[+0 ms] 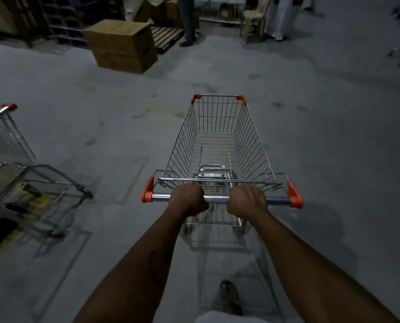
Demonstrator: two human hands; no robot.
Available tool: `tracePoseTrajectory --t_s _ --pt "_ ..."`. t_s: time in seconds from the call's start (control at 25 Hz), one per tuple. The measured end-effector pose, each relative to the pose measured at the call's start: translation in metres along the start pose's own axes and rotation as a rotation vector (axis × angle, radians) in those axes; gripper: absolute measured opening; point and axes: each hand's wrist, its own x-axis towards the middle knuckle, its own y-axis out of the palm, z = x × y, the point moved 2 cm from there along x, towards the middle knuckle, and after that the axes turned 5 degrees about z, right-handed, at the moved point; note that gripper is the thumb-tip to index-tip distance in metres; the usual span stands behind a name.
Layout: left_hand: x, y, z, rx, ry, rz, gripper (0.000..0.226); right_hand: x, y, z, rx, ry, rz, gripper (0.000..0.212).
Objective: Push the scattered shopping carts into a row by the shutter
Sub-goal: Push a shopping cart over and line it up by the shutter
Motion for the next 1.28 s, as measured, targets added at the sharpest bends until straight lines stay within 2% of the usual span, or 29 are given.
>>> tracePoseTrajectory --t_s 0.4,0.72,0.96,1.04,1.28 --pt "-0.125 0.044 -0.059 0.119 0.336 -0.087 0.031 -0.173 0.083 -0.005 0.131 0.306 -0.041 0.015" --pt "-0.236 0.084 -0.104 0.198 0.534 -0.069 0.028 -0.319 0.142 0.01 0.162 0.51 0.005 0.014" --pt "-0.325 0.117 -0.134 0.213 0.653 -0.068 0.026 -0.433 0.183 0.027 0.273 0.641 0.017 0.019" --pt "-0.364 0.13 -0.142 0.218 0.7 -0.093 0.027 -0.476 0.199 0.037 0.298 0.676 0.012 0.015" --pt "-0.467 0.175 -0.153 0.256 0.825 -0.126 0.028 -0.598 0.241 0.083 0.343 0.773 -0.03 0.016"
